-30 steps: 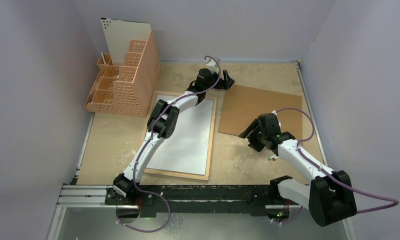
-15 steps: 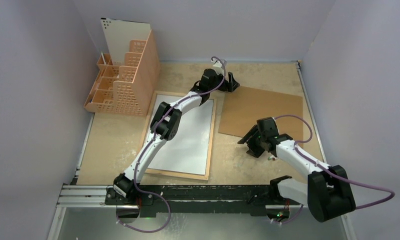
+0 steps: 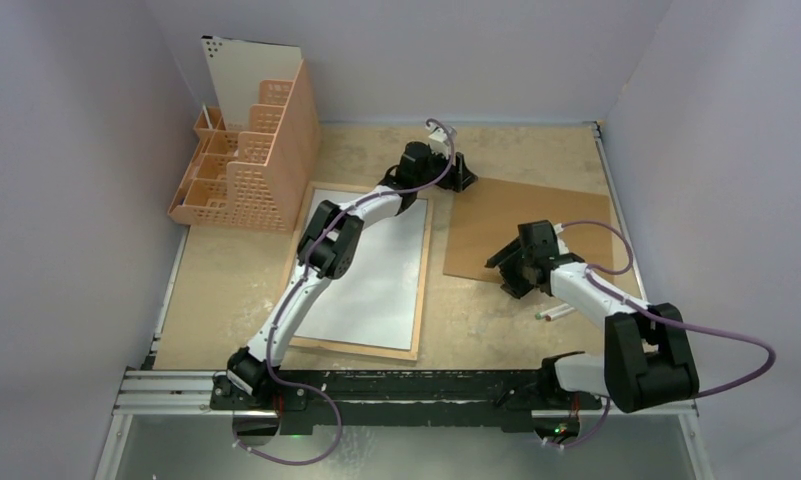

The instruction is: Put the photo into the frame

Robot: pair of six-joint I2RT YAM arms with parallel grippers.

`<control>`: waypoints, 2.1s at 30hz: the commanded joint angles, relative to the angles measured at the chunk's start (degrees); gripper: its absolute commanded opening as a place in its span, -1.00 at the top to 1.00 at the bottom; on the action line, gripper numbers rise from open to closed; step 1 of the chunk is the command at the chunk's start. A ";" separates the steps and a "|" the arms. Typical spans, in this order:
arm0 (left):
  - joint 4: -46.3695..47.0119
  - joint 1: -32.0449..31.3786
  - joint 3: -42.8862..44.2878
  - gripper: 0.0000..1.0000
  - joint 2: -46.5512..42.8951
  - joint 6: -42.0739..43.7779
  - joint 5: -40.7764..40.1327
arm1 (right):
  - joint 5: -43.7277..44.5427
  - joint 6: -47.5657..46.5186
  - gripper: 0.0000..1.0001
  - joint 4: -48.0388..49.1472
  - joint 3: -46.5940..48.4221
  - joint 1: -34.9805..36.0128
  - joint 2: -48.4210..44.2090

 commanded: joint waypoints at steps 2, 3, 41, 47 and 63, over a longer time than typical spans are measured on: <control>-11.43 -0.34 -4.94 -0.34 -3.65 7.13 4.39 | 6.42 -2.56 -0.31 -1.02 0.07 -3.69 4.00; -13.27 -0.32 -5.35 -0.34 -4.25 9.07 4.68 | 6.38 -3.05 -0.31 -0.39 0.13 -4.15 4.33; -12.65 -0.86 -12.23 -0.86 -11.56 12.27 -17.07 | 10.60 -8.63 -0.34 11.94 4.78 -12.27 15.19; -10.29 -0.89 -12.90 -0.86 -10.83 12.40 -18.34 | 11.40 -11.77 -0.36 11.92 5.58 -14.35 15.67; -5.93 -0.25 -4.38 -0.80 -4.14 6.00 -8.05 | 12.44 -7.04 -0.50 8.51 5.62 -15.61 18.75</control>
